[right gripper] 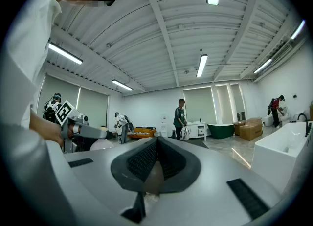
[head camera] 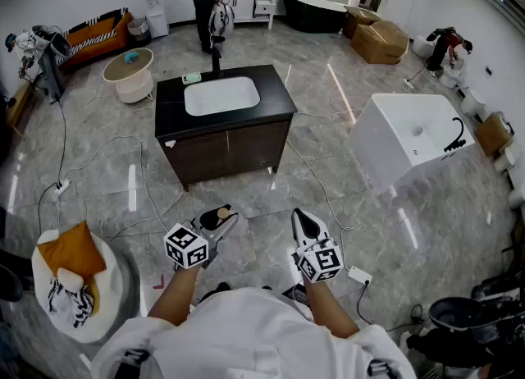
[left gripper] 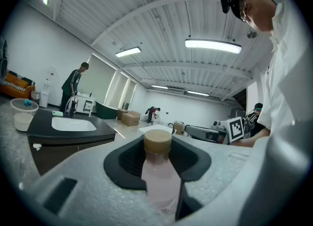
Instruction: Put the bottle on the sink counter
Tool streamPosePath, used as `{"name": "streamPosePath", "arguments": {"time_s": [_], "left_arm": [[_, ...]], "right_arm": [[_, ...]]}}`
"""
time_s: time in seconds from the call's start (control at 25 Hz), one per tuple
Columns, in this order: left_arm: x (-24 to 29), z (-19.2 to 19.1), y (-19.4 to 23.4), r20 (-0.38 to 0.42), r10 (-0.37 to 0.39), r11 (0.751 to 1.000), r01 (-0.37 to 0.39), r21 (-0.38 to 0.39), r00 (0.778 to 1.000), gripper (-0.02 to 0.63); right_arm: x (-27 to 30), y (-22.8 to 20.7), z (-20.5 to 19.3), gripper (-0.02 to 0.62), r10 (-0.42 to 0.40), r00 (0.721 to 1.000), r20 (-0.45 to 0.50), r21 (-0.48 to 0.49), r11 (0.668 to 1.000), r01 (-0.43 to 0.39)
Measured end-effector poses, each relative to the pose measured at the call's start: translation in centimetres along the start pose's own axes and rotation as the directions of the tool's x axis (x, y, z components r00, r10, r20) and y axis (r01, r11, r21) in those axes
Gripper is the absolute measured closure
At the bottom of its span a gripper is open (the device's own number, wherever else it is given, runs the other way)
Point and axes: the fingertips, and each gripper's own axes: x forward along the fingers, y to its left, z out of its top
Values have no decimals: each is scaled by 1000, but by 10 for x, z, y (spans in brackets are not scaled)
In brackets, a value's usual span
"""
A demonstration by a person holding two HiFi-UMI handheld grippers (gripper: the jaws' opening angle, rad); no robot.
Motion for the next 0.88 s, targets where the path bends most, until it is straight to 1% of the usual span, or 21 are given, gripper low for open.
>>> {"name": "streamPosePath", "arguments": {"time_s": [0.48,0.64,0.88], "left_arm": [[5,8,-16,25,-8,1000,9,-19,1000,468],[5,8,-18,30,-5,1000,6,-24,1000,468],[10,7,-28,27,-3,1000,3,-21,1000,468]], "right_arm": [[-15,-10,3,580,7,1000,3,1,1000,-7],[-18,-13,0,580,7,1000,2,16,1000,-7],[-29,-21,1,580,24,999,28,42,999,-25]]}}
